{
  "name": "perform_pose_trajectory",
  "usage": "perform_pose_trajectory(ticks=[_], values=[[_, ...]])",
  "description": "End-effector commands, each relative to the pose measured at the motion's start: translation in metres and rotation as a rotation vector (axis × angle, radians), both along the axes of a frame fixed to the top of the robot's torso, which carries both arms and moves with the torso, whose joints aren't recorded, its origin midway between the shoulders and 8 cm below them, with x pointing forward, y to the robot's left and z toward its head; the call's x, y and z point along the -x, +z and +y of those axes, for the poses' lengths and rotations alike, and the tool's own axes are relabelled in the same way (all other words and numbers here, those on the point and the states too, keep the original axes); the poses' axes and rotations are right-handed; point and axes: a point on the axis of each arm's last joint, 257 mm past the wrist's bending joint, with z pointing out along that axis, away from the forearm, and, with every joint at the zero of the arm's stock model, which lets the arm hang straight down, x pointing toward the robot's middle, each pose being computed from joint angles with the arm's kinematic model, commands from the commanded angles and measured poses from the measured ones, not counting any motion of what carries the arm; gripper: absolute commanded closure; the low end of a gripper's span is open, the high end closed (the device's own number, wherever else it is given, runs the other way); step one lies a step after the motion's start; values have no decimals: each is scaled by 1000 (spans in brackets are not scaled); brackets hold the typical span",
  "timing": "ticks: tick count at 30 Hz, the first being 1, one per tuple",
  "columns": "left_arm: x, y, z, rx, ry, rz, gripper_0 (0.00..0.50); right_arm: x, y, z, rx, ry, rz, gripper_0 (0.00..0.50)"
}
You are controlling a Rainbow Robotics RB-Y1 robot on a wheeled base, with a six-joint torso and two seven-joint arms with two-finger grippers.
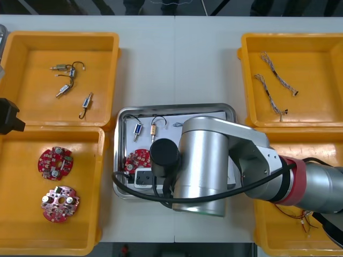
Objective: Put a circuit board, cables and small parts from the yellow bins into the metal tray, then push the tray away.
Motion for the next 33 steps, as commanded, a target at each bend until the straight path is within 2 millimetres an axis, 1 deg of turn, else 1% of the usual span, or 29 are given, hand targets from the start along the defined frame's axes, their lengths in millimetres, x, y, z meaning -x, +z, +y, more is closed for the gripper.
perform_pose_trajectory(ticks=[1,5,12,18,26,27,28,29,30,31,32,33], values=[[1,16,11,-54,-34,-35,0,19,-21,12,-12,36,24,0],[1,16,11,-53,-33,-34,0,17,-31,13,-11,33,29,0],[2,15,11,-54,-34,-31,0,9,-49,10,9,27,-2,0],[2,15,11,-54,-34,-31,0,11,-55,8,13,16,8,0],[2,15,11,-54,-34,-31,0,9,-56,7,18,15,-7,0],[2,15,11,-54,-34,-31,0,8,-56,7,17,14,-7,12],[2,15,11,-54,-34,-31,0,9,-56,6,20,12,-6,130],[2,15,11,-54,-34,-31,0,9,-56,6,20,12,-6,130],[2,15,11,-54,-34,-31,0,8,-56,6,18,11,-7,307],[2,15,11,-54,-34,-31,0,8,-56,6,18,11,-7,307],[2,15,11,-54,-34,-31,0,9,-56,6,18,11,-7,383],[2,15,11,-54,-34,-31,0,9,-56,6,18,11,-5,405]])
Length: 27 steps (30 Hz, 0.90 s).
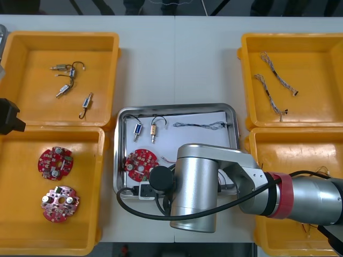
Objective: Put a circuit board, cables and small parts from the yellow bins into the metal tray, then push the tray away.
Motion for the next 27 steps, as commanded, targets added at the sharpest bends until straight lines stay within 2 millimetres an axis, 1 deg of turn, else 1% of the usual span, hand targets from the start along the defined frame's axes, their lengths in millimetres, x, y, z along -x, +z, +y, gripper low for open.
perform_pose_trajectory(ticks=[1,3,10,18,27], values=[[2,16,12,-56,-31,-33,0,12,-3,13,-27,7,11,467],[2,16,12,-56,-31,-33,0,11,-3,14,-31,8,10,500],[2,16,12,-56,-31,-33,0,6,0,20,-56,14,-11,500],[2,16,12,-56,-31,-33,0,-14,10,25,-87,33,-75,500],[2,16,12,-56,-31,-33,0,-36,24,16,-64,34,-136,500]])
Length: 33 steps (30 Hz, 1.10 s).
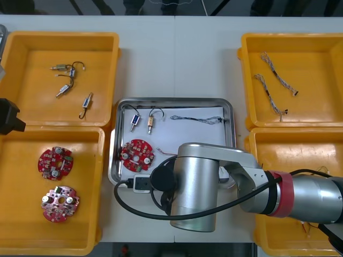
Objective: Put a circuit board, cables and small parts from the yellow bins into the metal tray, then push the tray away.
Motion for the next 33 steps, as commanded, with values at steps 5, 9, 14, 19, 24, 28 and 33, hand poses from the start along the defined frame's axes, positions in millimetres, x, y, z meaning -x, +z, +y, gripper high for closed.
perform_pose_trajectory(ticks=[5,9,14,19,24,28,33], values=[[2,15,12,-57,-31,-33,0,-25,19,-9,20,4,-76,500],[2,15,12,-57,-31,-33,0,-30,23,-9,22,7,-89,500],[2,15,12,-57,-31,-33,0,-40,32,-8,30,12,-116,500],[2,15,12,-57,-31,-33,0,-56,37,-7,47,8,-133,500],[2,15,12,-57,-31,-33,0,-67,42,-4,46,13,-144,500],[2,15,12,-57,-31,-33,0,-78,49,-1,45,17,-166,500],[2,15,12,-57,-31,-33,0,-88,55,2,44,26,-179,500]])
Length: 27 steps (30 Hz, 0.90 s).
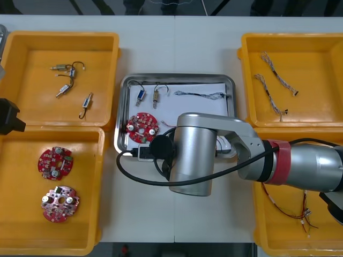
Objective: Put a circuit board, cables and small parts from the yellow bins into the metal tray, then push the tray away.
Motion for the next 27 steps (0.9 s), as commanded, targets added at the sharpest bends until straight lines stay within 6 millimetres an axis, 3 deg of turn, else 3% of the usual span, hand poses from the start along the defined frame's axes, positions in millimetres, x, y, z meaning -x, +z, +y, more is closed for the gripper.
perform_pose_trajectory(ticks=[1,27], values=[[2,16,12,-56,-30,-33,0,-16,21,12,17,62,-54,500],[2,16,12,-56,-30,-33,0,-72,41,7,38,64,-70,500]])
